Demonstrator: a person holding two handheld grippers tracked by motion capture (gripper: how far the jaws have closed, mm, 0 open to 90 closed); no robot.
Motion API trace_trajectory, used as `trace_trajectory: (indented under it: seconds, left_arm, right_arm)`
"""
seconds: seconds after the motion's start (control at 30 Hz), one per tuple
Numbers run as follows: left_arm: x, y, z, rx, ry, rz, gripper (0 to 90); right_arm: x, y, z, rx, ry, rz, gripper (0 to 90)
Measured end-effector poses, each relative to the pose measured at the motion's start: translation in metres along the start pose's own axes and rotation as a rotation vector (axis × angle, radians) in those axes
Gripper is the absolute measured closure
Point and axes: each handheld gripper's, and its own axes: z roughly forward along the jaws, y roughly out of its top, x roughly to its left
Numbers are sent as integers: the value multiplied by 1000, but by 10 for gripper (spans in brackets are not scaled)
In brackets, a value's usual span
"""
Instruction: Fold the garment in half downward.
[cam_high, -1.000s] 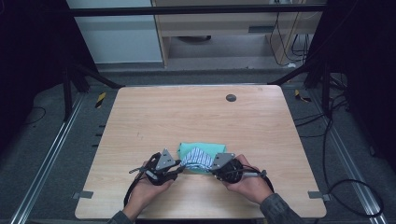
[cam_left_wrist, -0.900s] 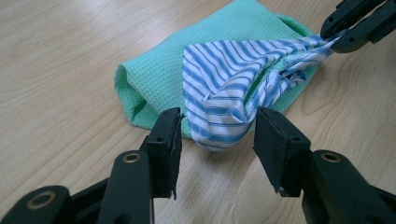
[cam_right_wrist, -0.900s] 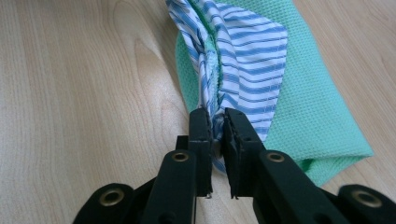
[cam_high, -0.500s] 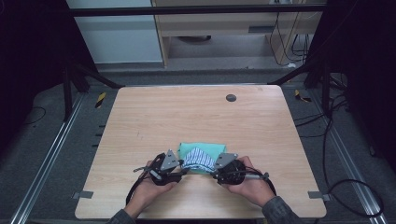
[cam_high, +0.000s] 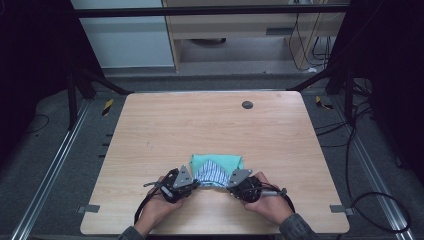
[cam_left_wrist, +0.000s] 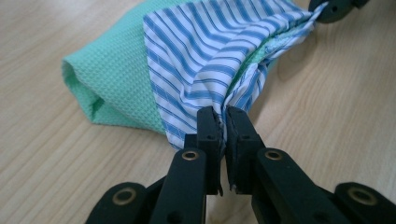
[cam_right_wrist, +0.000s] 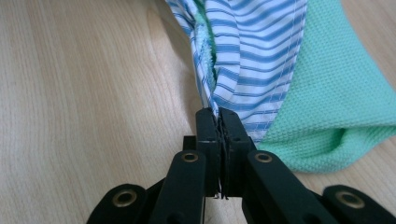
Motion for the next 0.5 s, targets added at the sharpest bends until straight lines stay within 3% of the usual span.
trace_trajectory:
  seconds: [0.17,0.5]
  left_arm:
    - [-3,-2,0,21,-27,5,856]
    - [-5,-3,-1,17,-26,-6,854]
  right_arm:
    - [-1,-1,0,27,-3,-9,886]
    - [0,-2,-1,17,-9,-3,886]
